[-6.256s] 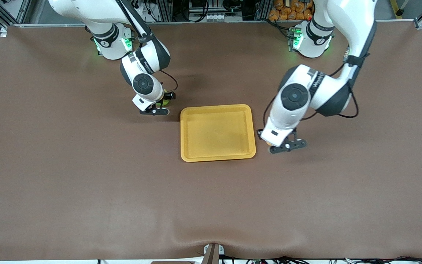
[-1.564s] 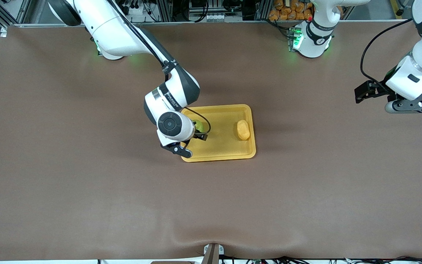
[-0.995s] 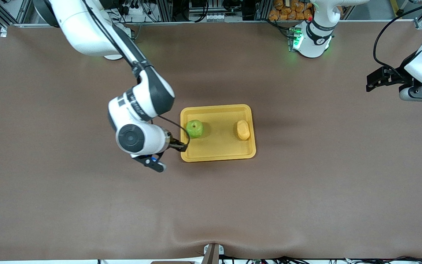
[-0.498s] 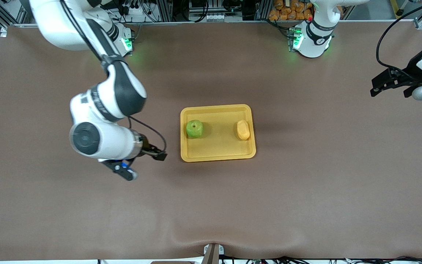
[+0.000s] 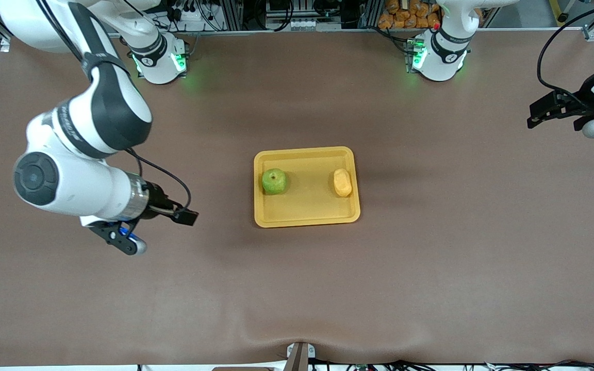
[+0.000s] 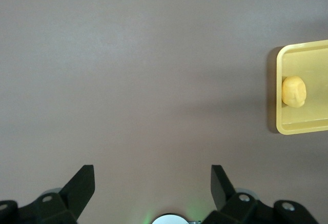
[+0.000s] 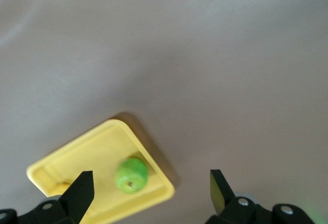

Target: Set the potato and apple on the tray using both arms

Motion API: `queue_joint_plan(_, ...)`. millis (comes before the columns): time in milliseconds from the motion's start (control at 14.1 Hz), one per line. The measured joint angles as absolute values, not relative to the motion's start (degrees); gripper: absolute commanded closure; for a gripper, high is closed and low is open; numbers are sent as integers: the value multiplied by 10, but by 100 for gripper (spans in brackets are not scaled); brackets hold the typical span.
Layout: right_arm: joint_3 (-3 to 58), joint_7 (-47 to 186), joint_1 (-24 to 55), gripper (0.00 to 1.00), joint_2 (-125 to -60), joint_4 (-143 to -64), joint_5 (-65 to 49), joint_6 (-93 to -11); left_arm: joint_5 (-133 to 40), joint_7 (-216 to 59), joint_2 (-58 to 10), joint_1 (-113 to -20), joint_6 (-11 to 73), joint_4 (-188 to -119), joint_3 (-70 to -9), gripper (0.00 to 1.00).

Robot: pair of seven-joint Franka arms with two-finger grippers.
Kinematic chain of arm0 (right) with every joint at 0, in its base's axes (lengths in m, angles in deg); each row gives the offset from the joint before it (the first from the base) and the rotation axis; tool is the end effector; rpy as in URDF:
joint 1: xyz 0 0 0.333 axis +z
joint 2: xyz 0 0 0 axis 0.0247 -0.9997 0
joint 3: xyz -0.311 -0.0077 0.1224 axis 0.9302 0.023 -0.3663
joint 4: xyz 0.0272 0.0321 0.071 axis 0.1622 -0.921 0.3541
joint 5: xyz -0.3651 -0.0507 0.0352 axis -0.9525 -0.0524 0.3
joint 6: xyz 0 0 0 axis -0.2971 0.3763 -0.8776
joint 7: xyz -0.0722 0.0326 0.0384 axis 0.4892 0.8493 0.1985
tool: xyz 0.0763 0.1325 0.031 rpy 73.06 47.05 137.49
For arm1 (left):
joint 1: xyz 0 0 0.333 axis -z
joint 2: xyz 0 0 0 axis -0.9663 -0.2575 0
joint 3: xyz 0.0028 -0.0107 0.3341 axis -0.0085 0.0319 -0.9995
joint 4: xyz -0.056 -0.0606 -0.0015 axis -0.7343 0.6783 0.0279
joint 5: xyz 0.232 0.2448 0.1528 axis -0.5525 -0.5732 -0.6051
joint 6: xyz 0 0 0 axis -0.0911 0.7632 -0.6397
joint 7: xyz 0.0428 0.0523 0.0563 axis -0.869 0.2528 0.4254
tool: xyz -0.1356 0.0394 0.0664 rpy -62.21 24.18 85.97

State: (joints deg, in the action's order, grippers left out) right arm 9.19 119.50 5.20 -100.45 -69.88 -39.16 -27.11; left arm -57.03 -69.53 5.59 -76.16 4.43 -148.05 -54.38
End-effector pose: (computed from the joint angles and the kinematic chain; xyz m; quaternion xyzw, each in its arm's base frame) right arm 0.6486 0.2109 0.4522 -0.9649 0.2305 0.1066 0.0664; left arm 0.5086 -0.0162 0.5937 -0.9991 0.0402 0.0056 0.0153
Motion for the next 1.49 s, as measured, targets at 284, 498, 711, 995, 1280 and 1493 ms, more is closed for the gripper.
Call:
queue_joint_plan(284, 86, 1089, -3, 0, -971, -698, -396, -223, -592, -695, 55, -761, 49, -1481, -541, 0)
queue_joint_plan(498, 86, 1043, -19, 0, -943, -698, -404, -199, -593, -684, 53, -761, 49, -1481, -541, 0)
queue_joint_plan(711, 87, 989, -20, 0, -911, -698, -433, -170, -593, -669, 49, -762, 49, -1481, -541, 0)
queue_joint_plan(995, 98, 927, -30, 0, -862, -711, -436, -151, -593, -669, 48, -762, 49, -1481, -543, 0)
queue_joint_plan(1280, 128, 883, -32, 0, -807, -748, -436, -140, -594, -669, 47, -767, 49, -1481, -544, 0)
queue_joint_plan(1493, 142, 860, -32, 0, -764, -788, -436, -138, -594, -669, 47, -767, 49, -1481, -544, 0)
